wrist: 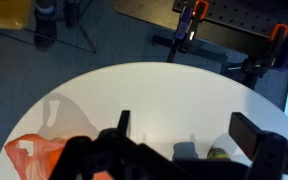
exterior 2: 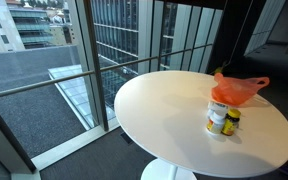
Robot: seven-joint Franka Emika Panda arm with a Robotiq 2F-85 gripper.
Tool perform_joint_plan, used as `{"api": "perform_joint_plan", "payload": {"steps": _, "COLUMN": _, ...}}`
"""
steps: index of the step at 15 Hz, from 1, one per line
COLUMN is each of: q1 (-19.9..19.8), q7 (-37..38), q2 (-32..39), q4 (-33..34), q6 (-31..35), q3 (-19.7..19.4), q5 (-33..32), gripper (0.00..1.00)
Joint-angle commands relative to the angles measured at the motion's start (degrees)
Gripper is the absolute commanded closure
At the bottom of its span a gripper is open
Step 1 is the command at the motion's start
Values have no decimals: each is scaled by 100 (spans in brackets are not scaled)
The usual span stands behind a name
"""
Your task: Put the black and yellow container in the orange plastic bag
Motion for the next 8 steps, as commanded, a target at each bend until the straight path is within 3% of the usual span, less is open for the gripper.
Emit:
{"api": "perform_joint_plan", "payload": {"steps": 1, "q1": 77, "q7": 201, "q2": 150, "q4": 157, "q6": 23, "q3": 58, "q5": 36, "gripper": 0}}
{"api": "perform_joint_plan", "payload": {"steps": 8, "q1": 221, "q7": 860, "q2": 649, "q4": 428, "q6": 381, "q3": 333, "q5": 132, "gripper": 0}}
